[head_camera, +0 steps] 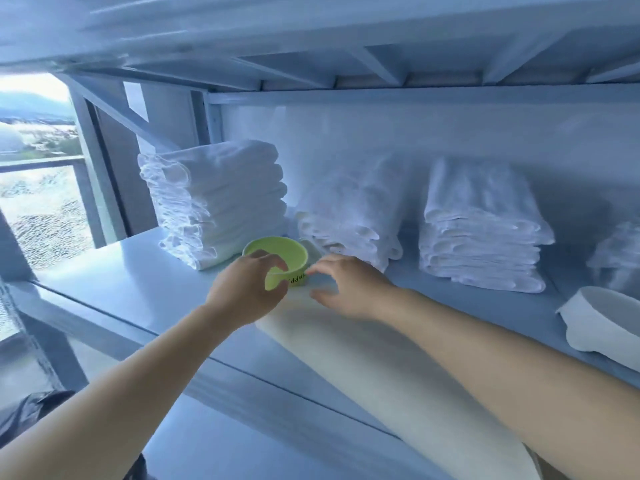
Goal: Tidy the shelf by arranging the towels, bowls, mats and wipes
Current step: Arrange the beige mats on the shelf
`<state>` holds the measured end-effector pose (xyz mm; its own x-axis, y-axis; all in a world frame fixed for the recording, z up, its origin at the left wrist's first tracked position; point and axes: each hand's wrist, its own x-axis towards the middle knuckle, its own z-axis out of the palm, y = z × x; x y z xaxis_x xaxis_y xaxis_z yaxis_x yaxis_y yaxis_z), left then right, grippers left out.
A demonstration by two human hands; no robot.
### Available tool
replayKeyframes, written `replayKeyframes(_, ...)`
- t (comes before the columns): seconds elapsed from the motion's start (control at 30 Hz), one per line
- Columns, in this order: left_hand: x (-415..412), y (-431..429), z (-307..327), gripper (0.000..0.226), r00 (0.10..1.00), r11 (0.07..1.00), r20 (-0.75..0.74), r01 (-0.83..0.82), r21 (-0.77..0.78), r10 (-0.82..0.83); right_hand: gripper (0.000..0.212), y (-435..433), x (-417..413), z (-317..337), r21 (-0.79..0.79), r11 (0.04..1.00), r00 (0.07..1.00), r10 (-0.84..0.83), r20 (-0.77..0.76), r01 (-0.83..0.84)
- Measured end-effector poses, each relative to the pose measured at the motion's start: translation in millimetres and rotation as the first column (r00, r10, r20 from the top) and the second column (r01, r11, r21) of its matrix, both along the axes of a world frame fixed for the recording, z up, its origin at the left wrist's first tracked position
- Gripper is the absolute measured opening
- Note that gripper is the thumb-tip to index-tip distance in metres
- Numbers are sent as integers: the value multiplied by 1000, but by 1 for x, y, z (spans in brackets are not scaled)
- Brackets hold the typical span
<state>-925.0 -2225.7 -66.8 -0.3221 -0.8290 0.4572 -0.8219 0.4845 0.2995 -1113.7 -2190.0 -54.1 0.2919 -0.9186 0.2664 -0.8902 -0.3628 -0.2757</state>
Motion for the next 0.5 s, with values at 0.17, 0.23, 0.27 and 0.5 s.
replayKeyframes(0.17,3,16,-27,50,956,946,-19,293,138,-293,47,-3,-1,-32,144,988,998,-46,-31,50)
replayKeyframes(0.23,-4,14,-33,50,930,917,-65,367,158,-361,52,-2,-14,-40,168,979,993,-103,-63,112)
replayKeyframes(0.27,-8,13,-34,45,932,916,-84,362,170,-352,55,0,-22,-42,179,972,987,-139,-78,151)
replayKeyframes(0.5,-35,5,-27,36,949,927,-55,316,201,-311,59,18,-63,-45,208,932,951,-268,-153,296)
